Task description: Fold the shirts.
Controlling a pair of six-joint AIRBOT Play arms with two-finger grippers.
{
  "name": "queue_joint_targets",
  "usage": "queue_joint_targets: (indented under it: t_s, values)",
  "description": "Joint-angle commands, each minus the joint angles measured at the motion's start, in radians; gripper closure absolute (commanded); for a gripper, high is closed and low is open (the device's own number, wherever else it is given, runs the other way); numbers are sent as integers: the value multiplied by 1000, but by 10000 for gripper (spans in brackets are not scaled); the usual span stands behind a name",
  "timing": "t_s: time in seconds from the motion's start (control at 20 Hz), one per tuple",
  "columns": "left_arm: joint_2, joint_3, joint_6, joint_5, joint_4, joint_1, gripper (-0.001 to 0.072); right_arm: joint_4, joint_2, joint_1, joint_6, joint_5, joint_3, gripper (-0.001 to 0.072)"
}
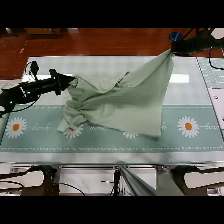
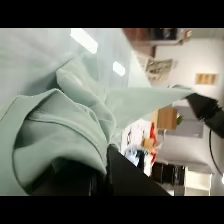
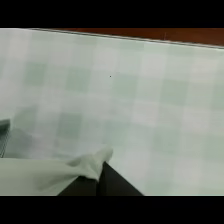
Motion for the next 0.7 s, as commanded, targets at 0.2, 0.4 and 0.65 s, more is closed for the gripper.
queue_joint_targets:
  t_s: [0.2,0.4,0.65]
  values:
    - [-110,2,120,3,-114,-23,298,-40,-58,2,26,31,1,683]
    - [-103,180,71,-305,-74,203,302,-117,28,-35,15,90,102,323]
    - [14,384,-322,-399,871,419,305,-252,138,-174,-40,503,148,242]
